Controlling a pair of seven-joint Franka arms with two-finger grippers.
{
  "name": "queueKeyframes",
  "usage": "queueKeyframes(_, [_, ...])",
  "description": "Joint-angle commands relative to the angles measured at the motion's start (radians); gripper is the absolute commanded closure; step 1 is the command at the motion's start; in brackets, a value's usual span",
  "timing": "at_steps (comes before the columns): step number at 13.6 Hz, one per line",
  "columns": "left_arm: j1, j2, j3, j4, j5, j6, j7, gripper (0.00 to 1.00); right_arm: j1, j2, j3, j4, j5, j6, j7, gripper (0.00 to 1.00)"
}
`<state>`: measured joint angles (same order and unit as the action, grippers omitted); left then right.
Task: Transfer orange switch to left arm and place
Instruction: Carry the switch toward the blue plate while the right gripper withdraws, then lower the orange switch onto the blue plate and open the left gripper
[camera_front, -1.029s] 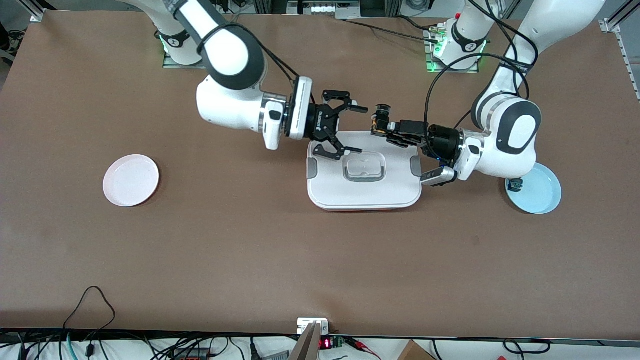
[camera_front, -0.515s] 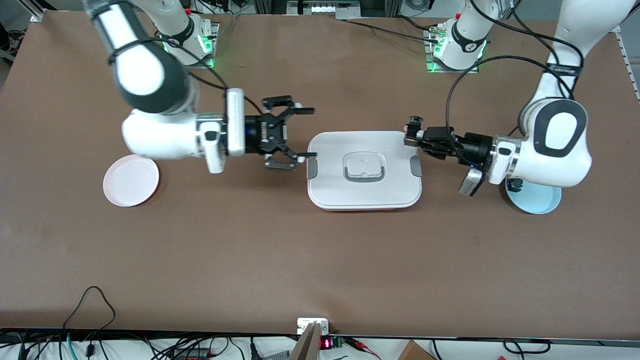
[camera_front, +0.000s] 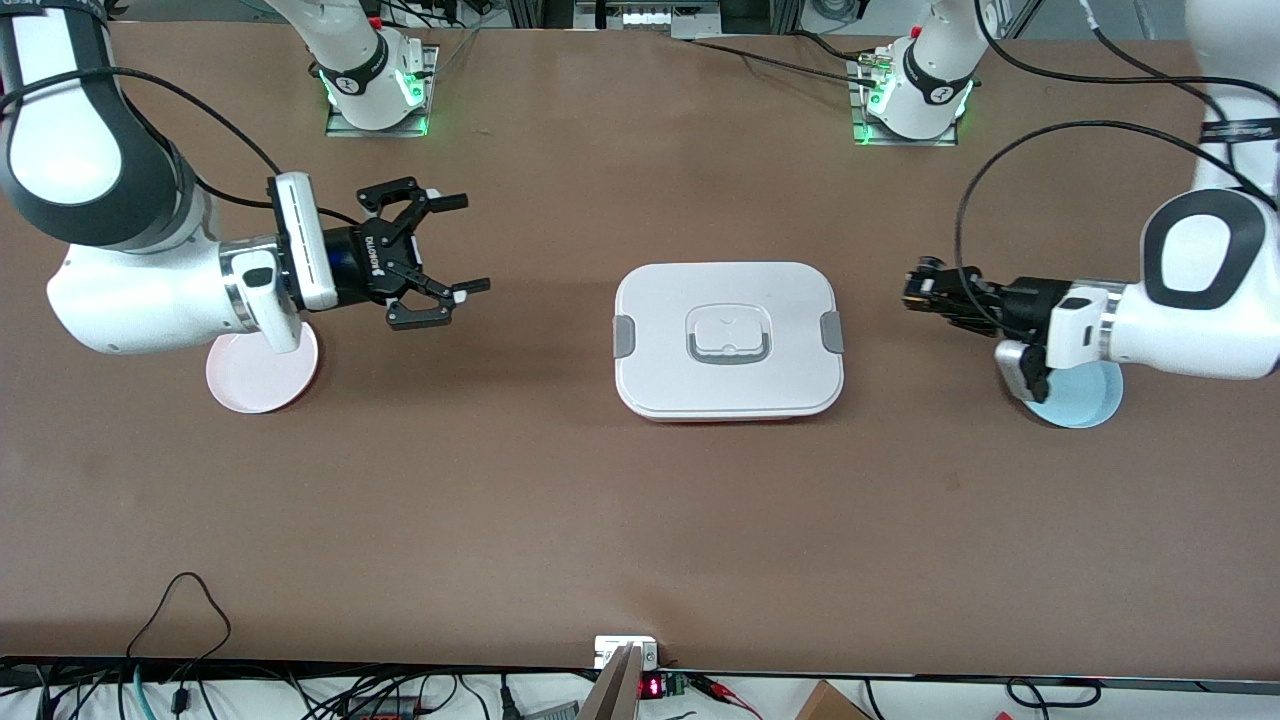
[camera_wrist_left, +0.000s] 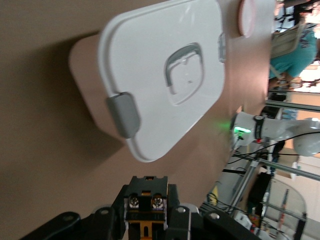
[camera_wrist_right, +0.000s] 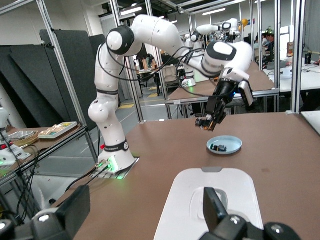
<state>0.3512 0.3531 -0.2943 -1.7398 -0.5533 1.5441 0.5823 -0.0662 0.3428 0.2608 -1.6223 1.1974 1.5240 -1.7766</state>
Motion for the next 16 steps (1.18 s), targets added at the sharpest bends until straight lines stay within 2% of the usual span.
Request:
queueKeyframes(1, [0.032, -0.006, -0.008, 0.032, 0.165, -0.018, 0.059, 0.83, -0.044, -0.016, 0.017, -0.005, -0.070, -0.050, 0.035, 0.00])
queueKeyframes(3, [0.034, 0.001, -0.008, 0.072, 0.333, -0.030, 0.105, 0.83, -0.061, -0.016, 0.017, -0.004, -0.120, -0.059, 0.039, 0.00])
queueKeyframes(6, [0.040, 0.015, -0.008, 0.103, 0.536, -0.015, 0.273, 0.84, -0.076, -0.033, 0.015, -0.004, -0.183, -0.081, 0.063, 0.00])
queueKeyframes(8, [0.038, 0.029, -0.008, 0.112, 0.649, 0.023, 0.371, 0.84, -0.064, -0.112, -0.024, -0.011, -0.243, -0.081, 0.171, 0.00])
queueKeyframes(11, [0.045, 0.081, -0.008, 0.112, 0.774, 0.062, 0.468, 0.84, -0.061, -0.197, -0.058, -0.016, -0.384, -0.094, 0.301, 0.00])
queueKeyframes(13, [0.067, 0.102, -0.006, 0.111, 0.800, 0.074, 0.493, 0.83, -0.061, -0.231, -0.075, -0.016, -0.496, -0.140, 0.392, 0.00])
queueKeyframes(16, [0.072, 0.109, -0.008, 0.108, 0.842, 0.099, 0.531, 0.83, -0.052, -0.290, -0.100, -0.028, -0.652, -0.136, 0.503, 0.00])
